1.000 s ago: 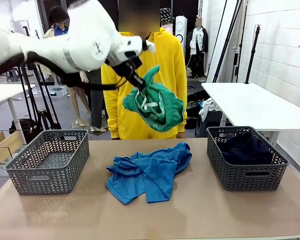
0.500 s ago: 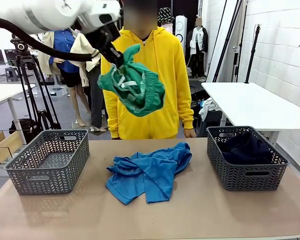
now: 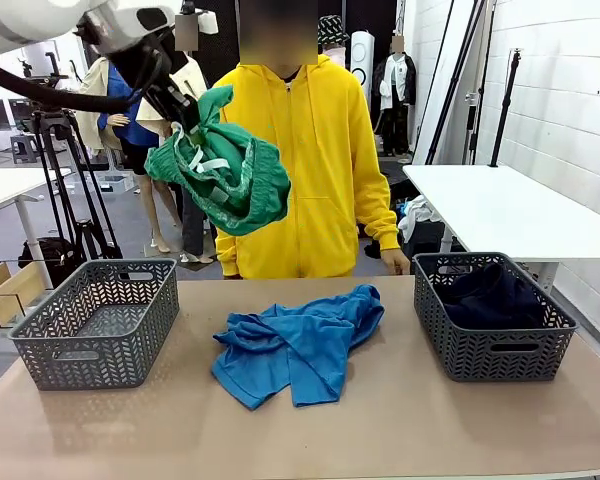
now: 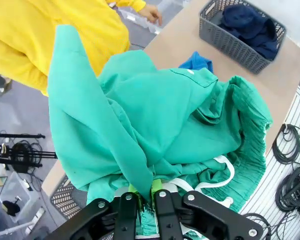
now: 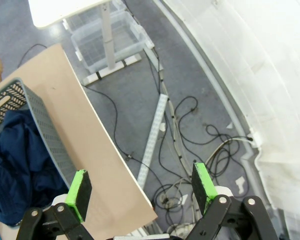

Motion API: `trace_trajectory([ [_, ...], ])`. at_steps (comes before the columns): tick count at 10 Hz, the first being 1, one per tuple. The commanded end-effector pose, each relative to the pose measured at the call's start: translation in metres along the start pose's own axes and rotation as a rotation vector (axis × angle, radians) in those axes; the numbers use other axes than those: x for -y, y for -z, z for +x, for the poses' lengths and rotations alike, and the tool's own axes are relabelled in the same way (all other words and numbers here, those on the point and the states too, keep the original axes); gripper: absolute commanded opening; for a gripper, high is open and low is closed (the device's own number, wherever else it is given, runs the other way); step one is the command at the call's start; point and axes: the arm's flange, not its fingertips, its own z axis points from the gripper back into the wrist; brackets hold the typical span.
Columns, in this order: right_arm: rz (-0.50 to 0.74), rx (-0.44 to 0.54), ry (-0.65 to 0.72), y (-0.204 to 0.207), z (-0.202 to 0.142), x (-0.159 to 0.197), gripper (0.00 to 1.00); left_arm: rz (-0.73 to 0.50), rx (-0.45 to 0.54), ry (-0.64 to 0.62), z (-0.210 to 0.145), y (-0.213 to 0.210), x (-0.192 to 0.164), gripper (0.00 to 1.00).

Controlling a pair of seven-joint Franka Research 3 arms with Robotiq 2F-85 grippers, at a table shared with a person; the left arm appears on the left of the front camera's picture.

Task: Sort the tops and bottoms.
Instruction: Sort the clothes according to human instructions.

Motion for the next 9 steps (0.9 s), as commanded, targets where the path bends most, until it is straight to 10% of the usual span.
trace_trajectory([
  [1, -0.001, -0.001, -0.004, 0.0014, 0.0010, -0.0012, 1.00, 0.014, 0.006, 0.015, 0.0119, -0.0061, -0.0019, 0.00],
  [9, -0.001, -0.001, -0.004, 0.0014, 0.0010, -0.0012, 1.00, 0.014, 0.006, 0.015, 0.0119, -0.0061, -0.0019, 0.00],
])
